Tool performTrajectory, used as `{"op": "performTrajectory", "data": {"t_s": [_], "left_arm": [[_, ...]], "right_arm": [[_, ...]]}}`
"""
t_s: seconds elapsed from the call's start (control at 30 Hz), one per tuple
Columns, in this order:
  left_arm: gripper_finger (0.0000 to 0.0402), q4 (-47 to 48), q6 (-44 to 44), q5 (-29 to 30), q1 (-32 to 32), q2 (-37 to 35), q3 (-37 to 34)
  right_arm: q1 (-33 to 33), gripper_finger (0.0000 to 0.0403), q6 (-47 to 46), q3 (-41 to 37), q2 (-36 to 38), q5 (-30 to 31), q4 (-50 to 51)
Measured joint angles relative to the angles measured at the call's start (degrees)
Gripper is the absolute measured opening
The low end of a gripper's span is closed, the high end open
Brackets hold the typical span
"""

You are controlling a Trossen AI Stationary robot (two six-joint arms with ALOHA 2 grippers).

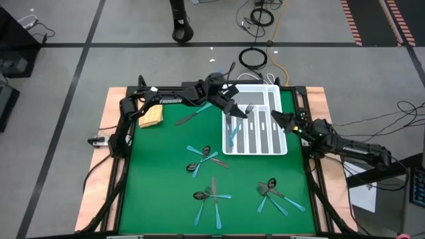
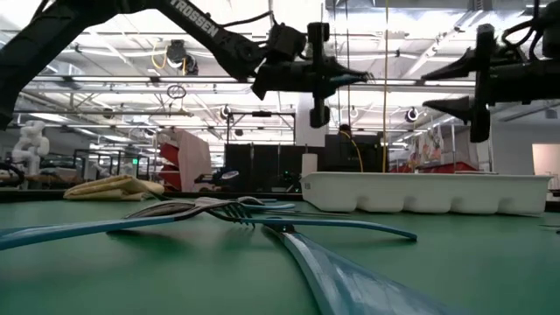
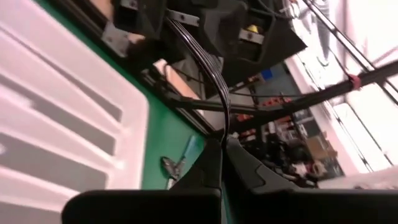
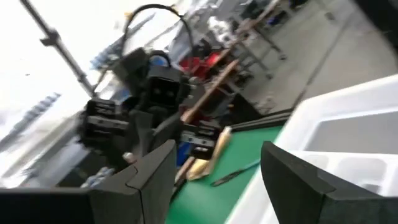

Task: Sort silverware
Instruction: Put the blue fork into the silverware organizer

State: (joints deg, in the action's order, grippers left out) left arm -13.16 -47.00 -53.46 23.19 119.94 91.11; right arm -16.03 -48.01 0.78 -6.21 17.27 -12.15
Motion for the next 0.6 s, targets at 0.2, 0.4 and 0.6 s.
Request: {"op": "performTrajectory", "data": {"t_s": [0.2, 0.4, 0.6], "left_arm": [[0.0, 2.01, 4.03, 4.1, -0.12, -0.01, 0.04], [0.0, 2.29, 5.36, 5.05, -0.13, -0.02, 0.04], [0.0, 3.36, 5.79, 6.0, -0.03, -0.02, 0.04]], "right_arm": [[0.0, 0.0219, -2.63, 0.02, -6.84, 0.94, -7.29], [0.0, 0.0219, -3.67, 3.37, -18.42, 0.44, -11.67], [-0.94, 0.0219, 3.99, 12.47, -30.48, -1.2, -14.52]]}}
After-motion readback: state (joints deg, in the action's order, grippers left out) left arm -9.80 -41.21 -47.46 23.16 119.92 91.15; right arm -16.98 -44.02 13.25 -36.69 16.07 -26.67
